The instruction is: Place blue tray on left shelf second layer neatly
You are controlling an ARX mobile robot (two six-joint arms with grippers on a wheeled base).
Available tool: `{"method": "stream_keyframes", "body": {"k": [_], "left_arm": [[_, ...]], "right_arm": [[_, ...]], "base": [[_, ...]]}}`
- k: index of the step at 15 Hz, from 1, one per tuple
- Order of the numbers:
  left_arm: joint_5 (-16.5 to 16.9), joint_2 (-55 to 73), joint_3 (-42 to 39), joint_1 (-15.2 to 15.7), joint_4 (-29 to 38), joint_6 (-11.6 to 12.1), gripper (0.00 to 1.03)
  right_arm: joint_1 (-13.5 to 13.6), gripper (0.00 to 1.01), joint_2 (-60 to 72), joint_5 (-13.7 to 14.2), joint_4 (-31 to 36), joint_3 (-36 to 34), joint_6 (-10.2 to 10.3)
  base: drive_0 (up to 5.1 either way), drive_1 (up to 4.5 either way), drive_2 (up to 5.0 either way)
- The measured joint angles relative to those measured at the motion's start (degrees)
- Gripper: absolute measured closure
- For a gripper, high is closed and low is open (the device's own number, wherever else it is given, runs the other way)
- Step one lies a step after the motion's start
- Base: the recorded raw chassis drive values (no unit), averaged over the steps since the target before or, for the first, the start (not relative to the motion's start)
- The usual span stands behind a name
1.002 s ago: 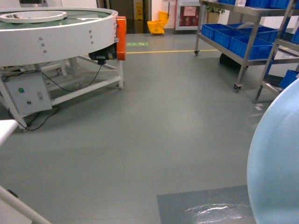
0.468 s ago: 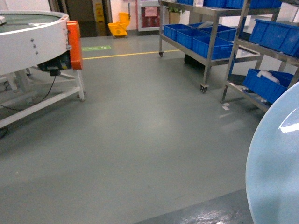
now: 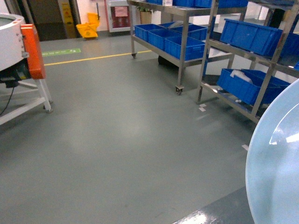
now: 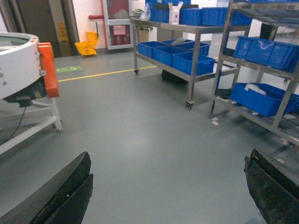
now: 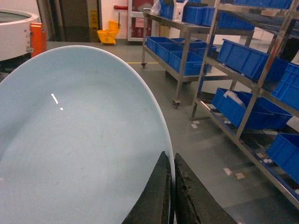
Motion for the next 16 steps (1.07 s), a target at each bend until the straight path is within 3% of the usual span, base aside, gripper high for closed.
{"method": "stream_keyframes", "body": {"k": [16], "left_arm": [[-0.04, 0.0, 0.0, 0.0, 0.02, 0.0, 0.05]], "right_arm": [[0.0, 0.99, -0.07, 0.0, 0.22, 0.0, 0.0]], "base": [[-1.6, 2.71, -5.9]]}}
